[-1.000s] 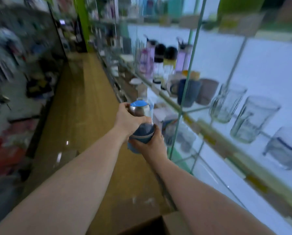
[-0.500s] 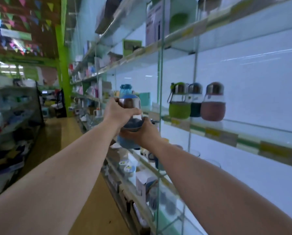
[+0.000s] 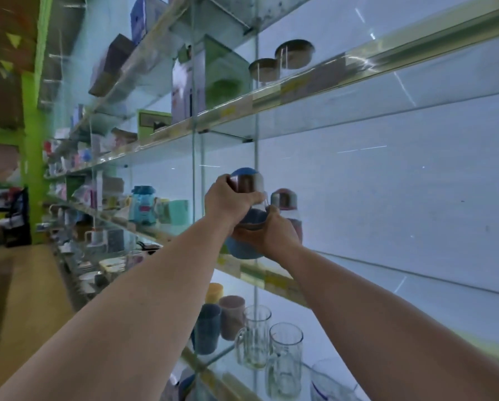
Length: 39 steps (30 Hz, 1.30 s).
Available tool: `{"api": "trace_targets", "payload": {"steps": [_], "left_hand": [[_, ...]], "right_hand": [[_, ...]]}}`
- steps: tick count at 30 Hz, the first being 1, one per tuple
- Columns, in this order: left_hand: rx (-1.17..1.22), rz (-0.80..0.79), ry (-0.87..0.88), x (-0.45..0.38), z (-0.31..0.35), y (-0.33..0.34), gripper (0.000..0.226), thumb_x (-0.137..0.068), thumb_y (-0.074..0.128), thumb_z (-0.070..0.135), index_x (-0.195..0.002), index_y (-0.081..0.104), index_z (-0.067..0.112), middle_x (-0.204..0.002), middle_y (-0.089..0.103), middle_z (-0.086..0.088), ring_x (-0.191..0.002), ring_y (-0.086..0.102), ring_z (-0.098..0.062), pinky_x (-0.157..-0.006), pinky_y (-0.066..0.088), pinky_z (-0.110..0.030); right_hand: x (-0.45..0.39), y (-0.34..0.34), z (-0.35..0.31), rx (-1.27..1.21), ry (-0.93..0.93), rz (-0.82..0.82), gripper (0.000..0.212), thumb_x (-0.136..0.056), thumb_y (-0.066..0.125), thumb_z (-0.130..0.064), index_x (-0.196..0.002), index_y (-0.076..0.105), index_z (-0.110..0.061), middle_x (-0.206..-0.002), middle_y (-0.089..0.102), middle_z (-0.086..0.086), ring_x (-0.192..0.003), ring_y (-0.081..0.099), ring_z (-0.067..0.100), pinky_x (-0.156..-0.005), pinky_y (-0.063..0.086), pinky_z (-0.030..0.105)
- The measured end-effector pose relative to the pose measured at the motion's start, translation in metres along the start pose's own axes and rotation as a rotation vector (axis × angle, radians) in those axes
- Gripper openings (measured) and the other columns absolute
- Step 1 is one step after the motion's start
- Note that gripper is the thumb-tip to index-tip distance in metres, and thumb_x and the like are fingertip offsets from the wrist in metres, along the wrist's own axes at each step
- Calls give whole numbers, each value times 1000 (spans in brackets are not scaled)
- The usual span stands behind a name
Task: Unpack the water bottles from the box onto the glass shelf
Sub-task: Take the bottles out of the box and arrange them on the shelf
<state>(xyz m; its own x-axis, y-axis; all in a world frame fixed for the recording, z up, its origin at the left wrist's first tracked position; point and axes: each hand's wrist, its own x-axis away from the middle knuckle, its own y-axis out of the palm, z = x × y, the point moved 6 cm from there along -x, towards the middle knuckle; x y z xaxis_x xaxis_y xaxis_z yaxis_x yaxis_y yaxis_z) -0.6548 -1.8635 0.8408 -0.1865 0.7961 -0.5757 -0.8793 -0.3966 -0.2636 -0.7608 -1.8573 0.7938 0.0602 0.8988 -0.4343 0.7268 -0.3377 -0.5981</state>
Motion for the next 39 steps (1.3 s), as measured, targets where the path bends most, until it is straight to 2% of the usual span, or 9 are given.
{"api": "trace_targets", "payload": {"steps": [7,10,17,25,29,31,33,36,39], "left_hand": [[-65,-64,-15,-17,-22,50,56,-75,76,34,-119,52,8,-115,61,-9,-102,56,-24,-87,44,-33],[-100,-77,-33,-21,-33,61,59,-78,74,35,-125,49,10,-119,60,-9,-110,56,-27,-93,43,-34],[-174,-30,-29,-34,-41,70,69,-73,76,39,-128,47,8,-121,59,-12,-111,56,-29,-99,45,-39],[-121,-88,-30,-29,-46,63,78,-75,75,40,-138,37,12,-132,52,-9,-122,50,-29,-106,40,-44],[-124,-65,-38,-21,-45,42,65,-81,70,36,-134,41,11,-131,54,-7,-121,50,-26,-100,40,-35],[-129,-73,-56,-16,-46,28,63,-84,66,38,-136,40,12,-132,52,-9,-121,50,-27,-99,41,-36],[-140,-75,-68,-12,-47,10,61,-87,63,38,-137,39,11,-132,51,-11,-121,49,-29,-98,40,-36],[-166,-49,-111,-3,-56,-21,58,-91,58,37,-138,38,10,-136,48,-13,-123,47,-29,-102,39,-37],[-181,-18,-172,12,-77,-46,55,-92,57,32,-138,40,7,-136,50,-14,-121,51,-30,-105,40,-40]], "right_hand": [[-39,5,51,143,146,74,68,-87,62,-38,-143,30,-17,-135,41,10,-126,44,27,-106,41,41],[-50,13,59,203,145,21,56,-91,58,-26,-138,35,-7,-140,36,16,-129,38,32,-108,36,42],[-62,21,52,141,124,-99,54,-85,66,-35,-129,51,-8,-132,51,14,-122,50,31,-102,43,40],[-61,27,66,206,170,0,59,-94,55,-19,-144,25,-10,-136,44,11,-122,49,27,-101,45,37],[-53,22,61,154,203,-1,67,-91,58,-39,-143,26,-12,-136,45,9,-123,49,27,-102,44,39],[-44,13,50,129,151,91,78,-84,54,-59,-142,28,-13,-138,43,9,-127,44,27,-107,38,42],[-32,-1,27,132,2,254,77,-83,54,-61,-140,29,-16,-142,37,8,-132,37,27,-110,31,45],[-9,-1,-11,139,-213,314,57,-89,56,-37,-137,34,-16,-141,35,5,-132,33,24,-108,28,38],[12,35,-36,104,-342,140,52,-89,56,-20,-137,40,-13,-139,39,7,-130,38,24,-104,32,34]]}}
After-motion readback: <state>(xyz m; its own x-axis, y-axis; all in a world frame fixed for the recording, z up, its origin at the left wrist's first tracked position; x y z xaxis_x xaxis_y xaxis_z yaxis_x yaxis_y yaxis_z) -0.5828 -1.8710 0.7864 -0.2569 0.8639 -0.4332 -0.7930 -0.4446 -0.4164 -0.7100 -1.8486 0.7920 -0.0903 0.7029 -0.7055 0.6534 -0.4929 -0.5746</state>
